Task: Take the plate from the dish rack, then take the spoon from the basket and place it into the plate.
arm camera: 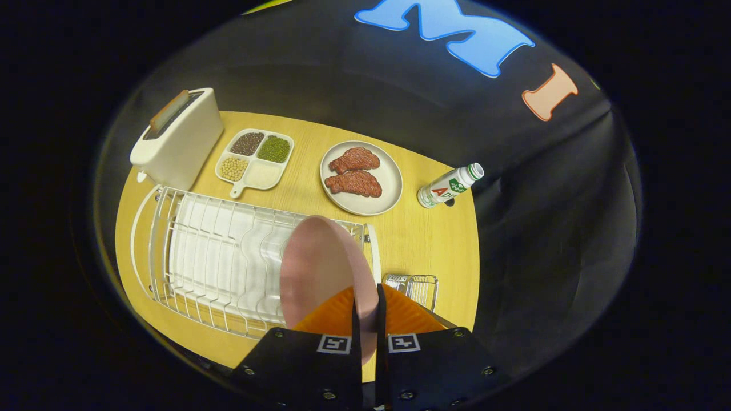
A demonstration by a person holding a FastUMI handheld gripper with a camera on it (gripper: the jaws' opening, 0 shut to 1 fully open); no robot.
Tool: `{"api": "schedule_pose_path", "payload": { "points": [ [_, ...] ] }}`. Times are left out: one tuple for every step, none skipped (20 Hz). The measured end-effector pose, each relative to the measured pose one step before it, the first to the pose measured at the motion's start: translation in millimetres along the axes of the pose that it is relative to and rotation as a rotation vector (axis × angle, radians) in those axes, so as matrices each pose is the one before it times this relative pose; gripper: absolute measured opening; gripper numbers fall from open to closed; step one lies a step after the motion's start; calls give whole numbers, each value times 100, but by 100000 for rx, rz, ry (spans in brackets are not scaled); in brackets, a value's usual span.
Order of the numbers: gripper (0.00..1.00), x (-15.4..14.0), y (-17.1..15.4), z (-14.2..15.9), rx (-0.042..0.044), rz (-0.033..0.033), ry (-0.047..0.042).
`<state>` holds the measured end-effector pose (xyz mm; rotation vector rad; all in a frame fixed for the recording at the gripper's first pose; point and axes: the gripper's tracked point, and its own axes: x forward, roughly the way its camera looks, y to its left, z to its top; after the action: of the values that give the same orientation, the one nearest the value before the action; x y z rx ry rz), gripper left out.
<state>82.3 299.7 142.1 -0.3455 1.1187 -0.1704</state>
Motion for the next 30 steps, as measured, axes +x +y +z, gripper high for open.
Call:
{"api": "schedule_pose_path", "payload": {
  "points": [
    [10, -624, -192, -94, 1197, 2857, -1906],
    [10, -586, -145, -102, 1480, 2912, -2335],
    [9, -765, -284, -147, 1427, 2985, -1910],
    [10, -706, -283, -397, 1736, 3156, -1180],
    [9, -808, -344, -458, 2248, 3308, -1182],
    [9, -631, -314, -457, 2519, 3409, -1067],
    [10, -656, -437, -416, 2435, 2985, -889],
    [9, -651, -518, -678, 2365, 2478, -882],
    [9, -508, -441, -522, 1564, 2530, -687],
    [9, -495, -284, -770, 2031, 3065, -83],
    [9, -513, -33, -908, 2408, 4407, 505],
    [9, -324, 124, -1050, 3365, 5033, 295],
    [9, -416, 9, -980, 2512, 4505, 300],
    [9, -309, -377, -1004, 953, 2913, 196],
    [9, -297, -646, -918, -370, 1140, -182],
    [9, -141, -586, -1053, -316, 589, -489],
    [9, -84, -540, -897, 494, 296, -83],
    [9, -52, -435, -996, 591, 954, -34],
    [9, -44, -415, -1032, 1058, 1176, 704],
    [9, 61, -329, -1103, 798, 1268, 426],
    [9, 45, -354, -944, 731, 1362, 137],
    [9, 289, -238, -1065, 614, 1738, 327],
    [9, 292, -171, -998, 849, 2088, 427],
    [9, 359, -127, -1258, 1431, 1910, 899],
    [9, 554, -227, -1187, 960, 1628, 1192],
    [9, 885, -362, -1204, 783, 1329, 1696],
    [9, 818, -474, -1073, 1018, 901, 1627],
    [9, 843, -373, -1129, 1417, 420, 1869],
    [9, 938, -426, -832, 1548, 850, 1290],
    [9, 998, -260, -854, 995, 1503, 1433]
  ]
}}
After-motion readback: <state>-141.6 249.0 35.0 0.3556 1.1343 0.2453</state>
